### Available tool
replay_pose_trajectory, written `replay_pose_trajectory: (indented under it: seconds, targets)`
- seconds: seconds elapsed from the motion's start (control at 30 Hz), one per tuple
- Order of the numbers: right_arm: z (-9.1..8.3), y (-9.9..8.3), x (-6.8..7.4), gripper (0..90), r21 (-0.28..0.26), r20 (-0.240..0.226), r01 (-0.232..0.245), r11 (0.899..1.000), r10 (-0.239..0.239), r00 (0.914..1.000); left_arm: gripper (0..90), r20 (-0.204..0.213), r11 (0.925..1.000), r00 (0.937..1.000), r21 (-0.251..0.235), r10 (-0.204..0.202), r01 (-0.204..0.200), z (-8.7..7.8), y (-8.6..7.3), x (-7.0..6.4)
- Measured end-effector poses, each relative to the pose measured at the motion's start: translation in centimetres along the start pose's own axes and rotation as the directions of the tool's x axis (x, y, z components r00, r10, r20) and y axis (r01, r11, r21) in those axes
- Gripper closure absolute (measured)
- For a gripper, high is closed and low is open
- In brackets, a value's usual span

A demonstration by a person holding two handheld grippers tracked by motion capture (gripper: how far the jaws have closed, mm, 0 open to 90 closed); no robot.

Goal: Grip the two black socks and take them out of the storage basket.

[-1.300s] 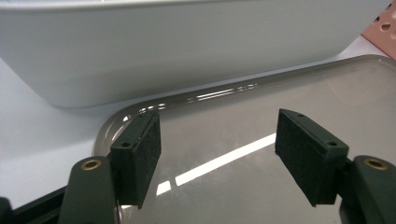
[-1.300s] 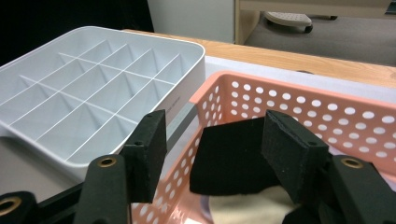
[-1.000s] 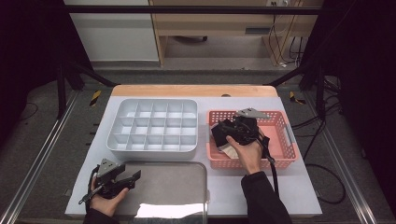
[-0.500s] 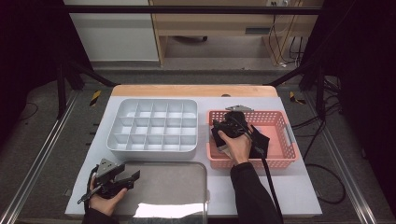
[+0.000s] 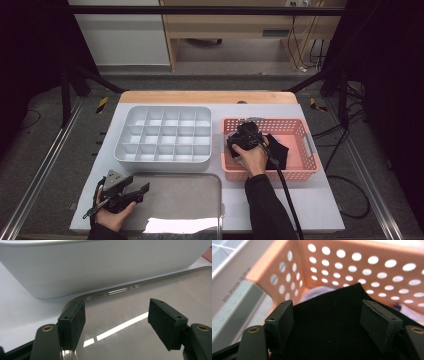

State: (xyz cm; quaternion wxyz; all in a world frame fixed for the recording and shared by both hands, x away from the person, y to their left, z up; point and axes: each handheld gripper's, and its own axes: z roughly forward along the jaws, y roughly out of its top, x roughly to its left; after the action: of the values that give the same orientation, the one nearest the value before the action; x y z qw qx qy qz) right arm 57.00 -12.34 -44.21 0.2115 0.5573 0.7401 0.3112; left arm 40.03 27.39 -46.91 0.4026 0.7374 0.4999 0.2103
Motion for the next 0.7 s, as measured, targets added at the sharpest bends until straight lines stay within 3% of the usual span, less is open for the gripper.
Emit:
replay_pose_trajectory:
  seconds: [0.13, 0.33, 0.5, 0.7]
  targets:
    - [0.3, -0.1, 0.0, 44.6, 0.064, 0.035, 0.023, 0.998, -0.026, 0.9991, 29.7, 0.001, 1.0, 1.0, 0.001, 0.002, -0.002, 0.0, 0.0, 0.0]
    - [0.0, 0.0, -0.2, 78.4, 0.072, 0.035, 0.002, 0.997, -0.005, 0.9994, 29.8, -0.002, 1.0, 1.0, 0.0, 0.001, -0.001, 0.0, 0.0, 0.0]
    - [-0.6, 0.1, -0.4, 89.3, 0.03, 0.009, -0.009, 0.999, 0.009, 0.9999, 29.9, -0.004, 1.0, 1.0, 0.004, 0.003, -0.003, 0.0, 0.0, 0.0]
    - [-1.7, 0.4, -0.5, 90.0, -0.054, -0.031, -0.021, 0.998, 0.02, 0.9993, 30.0, -0.003, 1.0, 1.0, 0.005, 0.003, -0.003, 0.1, 0.0, 0.0]
